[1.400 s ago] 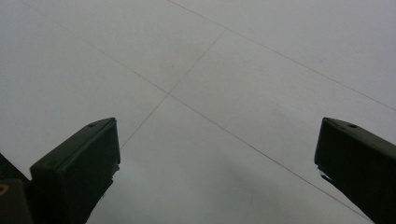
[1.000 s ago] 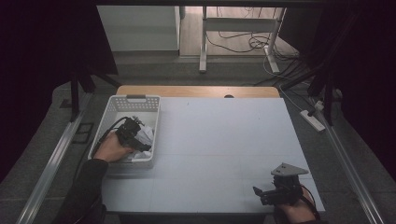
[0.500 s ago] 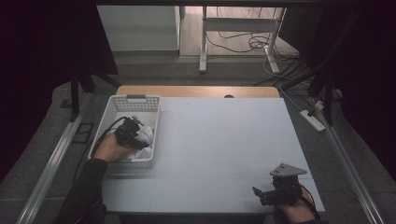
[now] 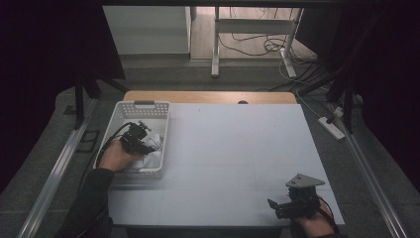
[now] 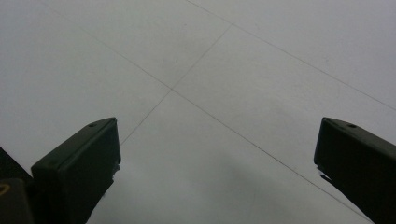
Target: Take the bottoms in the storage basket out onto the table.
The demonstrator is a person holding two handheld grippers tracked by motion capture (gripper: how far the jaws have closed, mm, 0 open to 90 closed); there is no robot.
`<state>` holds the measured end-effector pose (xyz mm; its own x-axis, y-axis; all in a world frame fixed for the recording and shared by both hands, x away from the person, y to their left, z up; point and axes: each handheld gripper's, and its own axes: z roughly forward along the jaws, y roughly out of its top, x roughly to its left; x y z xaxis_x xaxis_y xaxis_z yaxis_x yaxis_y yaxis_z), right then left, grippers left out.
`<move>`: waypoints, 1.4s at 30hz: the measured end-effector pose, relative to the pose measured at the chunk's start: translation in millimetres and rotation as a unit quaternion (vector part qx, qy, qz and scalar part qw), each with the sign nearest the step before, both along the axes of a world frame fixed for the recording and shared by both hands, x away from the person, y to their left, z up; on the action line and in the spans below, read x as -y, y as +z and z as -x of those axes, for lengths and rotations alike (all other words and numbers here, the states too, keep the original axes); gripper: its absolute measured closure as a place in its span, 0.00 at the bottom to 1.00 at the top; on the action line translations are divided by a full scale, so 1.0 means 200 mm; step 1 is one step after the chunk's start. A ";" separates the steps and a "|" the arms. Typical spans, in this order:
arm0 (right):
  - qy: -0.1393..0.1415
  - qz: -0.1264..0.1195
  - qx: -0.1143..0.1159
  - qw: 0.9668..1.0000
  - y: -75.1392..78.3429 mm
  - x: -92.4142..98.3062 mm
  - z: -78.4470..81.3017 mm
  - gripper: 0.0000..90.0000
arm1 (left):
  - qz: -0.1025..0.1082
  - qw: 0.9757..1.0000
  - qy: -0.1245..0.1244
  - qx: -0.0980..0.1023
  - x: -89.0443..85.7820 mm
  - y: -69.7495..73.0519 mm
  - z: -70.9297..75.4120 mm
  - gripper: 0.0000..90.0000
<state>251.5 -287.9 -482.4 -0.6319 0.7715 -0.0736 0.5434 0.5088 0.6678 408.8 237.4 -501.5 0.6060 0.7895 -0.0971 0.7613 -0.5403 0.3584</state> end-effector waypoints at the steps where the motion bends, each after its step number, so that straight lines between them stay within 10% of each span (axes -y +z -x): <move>1: 0.000 0.000 0.000 1.000 0.00 0.00 0.00 0.01 | 0.001 1.000 0.001 -0.001 0.00 0.00 0.00 0.66; 23: 0.002 0.000 0.000 1.000 0.00 0.00 0.00 0.01 | 0.072 0.995 0.032 0.061 -0.11 0.19 0.06 0.67; 42: -0.002 -0.003 -0.004 1.000 0.00 0.00 0.00 0.01 | 0.093 0.990 0.023 0.105 -0.14 0.35 0.10 0.67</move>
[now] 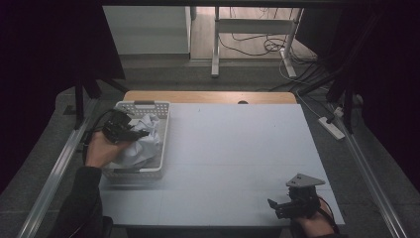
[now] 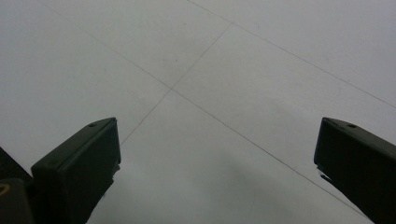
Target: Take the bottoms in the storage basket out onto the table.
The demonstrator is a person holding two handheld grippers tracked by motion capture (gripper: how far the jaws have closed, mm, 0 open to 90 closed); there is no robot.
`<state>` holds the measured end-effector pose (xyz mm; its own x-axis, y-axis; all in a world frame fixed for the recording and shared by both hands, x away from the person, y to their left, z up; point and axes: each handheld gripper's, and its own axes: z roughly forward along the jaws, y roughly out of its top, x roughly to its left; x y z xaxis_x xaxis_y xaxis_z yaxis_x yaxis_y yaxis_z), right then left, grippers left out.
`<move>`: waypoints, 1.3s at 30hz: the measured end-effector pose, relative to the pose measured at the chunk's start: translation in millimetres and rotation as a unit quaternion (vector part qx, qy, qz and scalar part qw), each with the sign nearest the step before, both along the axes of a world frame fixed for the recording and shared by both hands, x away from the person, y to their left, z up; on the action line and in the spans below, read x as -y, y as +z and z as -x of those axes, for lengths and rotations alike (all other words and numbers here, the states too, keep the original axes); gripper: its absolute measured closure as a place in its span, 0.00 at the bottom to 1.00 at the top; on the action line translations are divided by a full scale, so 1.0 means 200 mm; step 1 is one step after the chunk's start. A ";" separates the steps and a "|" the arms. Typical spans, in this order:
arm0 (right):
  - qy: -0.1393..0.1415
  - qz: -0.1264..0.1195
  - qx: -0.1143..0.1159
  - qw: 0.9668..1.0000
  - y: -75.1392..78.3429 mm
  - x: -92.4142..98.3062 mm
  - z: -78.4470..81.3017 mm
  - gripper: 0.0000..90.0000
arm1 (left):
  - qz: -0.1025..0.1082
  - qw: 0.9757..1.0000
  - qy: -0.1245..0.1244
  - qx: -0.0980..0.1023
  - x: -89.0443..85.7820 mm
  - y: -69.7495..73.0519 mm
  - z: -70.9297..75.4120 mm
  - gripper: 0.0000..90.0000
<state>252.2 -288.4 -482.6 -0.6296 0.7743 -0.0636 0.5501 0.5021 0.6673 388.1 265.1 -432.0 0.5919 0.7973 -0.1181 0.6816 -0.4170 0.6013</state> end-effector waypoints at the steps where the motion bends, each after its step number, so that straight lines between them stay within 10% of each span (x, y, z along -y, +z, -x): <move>1: 0.000 0.000 0.000 1.000 0.00 0.00 0.00 0.01 | 0.001 1.000 0.000 0.000 0.00 0.01 0.00 0.67; 39: -0.002 0.000 0.001 1.000 0.00 0.00 0.00 0.01 | 0.011 0.999 -0.002 0.038 -0.01 0.40 -0.03 0.66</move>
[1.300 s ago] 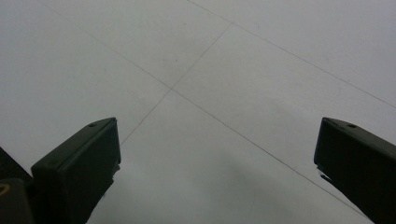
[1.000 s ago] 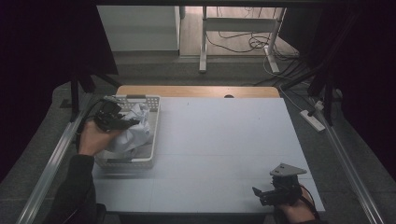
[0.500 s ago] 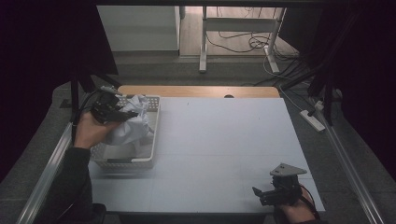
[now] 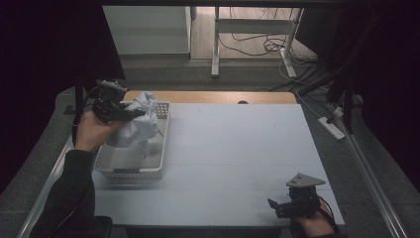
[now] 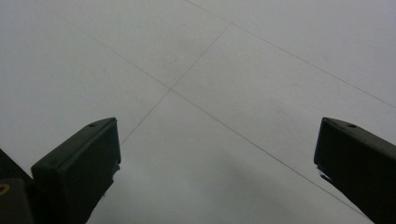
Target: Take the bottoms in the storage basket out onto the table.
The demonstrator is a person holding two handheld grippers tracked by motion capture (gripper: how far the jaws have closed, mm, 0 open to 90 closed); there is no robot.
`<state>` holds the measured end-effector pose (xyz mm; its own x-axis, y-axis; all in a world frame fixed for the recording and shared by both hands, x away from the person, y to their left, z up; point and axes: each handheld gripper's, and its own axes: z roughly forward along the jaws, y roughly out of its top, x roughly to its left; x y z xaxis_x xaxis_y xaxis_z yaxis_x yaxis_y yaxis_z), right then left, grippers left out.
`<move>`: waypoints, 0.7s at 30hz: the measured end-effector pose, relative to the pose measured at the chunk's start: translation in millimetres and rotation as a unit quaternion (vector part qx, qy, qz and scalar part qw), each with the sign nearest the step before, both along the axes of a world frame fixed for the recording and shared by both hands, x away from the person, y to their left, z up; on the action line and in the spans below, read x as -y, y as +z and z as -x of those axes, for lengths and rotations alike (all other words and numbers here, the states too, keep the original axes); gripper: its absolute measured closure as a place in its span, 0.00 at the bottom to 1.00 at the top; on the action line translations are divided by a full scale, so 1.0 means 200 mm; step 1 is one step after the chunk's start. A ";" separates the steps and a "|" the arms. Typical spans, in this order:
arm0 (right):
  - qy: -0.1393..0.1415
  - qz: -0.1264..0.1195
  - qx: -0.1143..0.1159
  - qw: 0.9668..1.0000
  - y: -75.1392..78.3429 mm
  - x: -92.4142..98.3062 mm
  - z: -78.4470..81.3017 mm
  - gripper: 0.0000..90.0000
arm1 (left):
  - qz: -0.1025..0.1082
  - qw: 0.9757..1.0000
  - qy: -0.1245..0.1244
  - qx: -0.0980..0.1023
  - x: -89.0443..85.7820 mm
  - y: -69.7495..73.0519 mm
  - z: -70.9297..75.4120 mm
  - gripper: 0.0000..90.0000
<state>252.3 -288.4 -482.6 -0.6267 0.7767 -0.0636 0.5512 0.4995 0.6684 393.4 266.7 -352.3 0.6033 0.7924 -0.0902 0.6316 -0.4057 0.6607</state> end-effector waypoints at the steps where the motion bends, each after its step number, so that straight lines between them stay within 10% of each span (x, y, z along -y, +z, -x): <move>1: 0.000 0.000 0.000 1.000 0.00 0.00 0.00 0.01 | 0.001 1.000 -0.001 0.001 0.00 0.01 0.00 0.66; 21: 0.000 -0.002 -0.001 1.000 0.00 0.00 0.00 0.01 | 0.013 0.999 -0.031 0.020 0.15 0.15 -0.03 0.66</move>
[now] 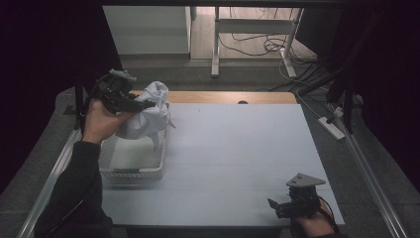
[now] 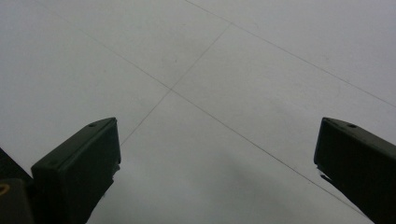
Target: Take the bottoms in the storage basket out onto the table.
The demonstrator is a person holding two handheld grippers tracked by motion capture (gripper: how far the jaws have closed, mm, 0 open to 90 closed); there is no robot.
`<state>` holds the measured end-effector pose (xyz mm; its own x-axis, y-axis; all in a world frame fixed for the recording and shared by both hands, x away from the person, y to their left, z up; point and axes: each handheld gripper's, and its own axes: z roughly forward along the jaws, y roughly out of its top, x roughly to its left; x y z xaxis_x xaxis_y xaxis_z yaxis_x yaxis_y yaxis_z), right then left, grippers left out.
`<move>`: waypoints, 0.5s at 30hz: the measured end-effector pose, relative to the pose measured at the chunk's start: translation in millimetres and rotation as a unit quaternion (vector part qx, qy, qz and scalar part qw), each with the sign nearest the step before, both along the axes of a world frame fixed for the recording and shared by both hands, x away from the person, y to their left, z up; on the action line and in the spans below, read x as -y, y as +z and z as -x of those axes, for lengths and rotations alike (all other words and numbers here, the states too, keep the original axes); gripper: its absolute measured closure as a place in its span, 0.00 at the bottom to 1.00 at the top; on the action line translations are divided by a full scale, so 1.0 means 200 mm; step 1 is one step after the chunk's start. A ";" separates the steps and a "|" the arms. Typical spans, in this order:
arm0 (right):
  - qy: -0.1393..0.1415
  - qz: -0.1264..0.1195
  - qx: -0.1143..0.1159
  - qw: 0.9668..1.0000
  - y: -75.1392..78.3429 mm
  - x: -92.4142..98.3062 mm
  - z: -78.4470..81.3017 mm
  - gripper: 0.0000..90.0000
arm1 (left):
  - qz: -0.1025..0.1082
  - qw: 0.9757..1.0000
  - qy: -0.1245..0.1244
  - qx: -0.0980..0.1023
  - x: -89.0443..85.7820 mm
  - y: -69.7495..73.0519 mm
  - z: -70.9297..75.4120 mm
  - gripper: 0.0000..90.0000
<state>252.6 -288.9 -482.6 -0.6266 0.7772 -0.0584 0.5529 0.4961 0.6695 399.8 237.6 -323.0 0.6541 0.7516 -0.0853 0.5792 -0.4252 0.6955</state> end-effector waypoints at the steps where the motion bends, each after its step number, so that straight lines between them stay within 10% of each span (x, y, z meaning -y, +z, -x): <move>1: 0.000 0.000 0.000 1.000 0.00 0.00 0.00 0.01 | 0.001 1.000 -0.003 0.000 0.01 0.01 0.00 0.66; 15: -0.001 -0.004 0.000 1.000 0.00 0.00 0.00 0.01 | 0.013 1.000 -0.027 0.007 0.14 0.06 -0.03 0.66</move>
<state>252.5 -289.6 -482.3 -0.6252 0.7787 -0.0528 0.5538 0.4902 0.6731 406.3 210.2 -310.5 0.6944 0.7133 -0.0947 0.5465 -0.4372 0.7143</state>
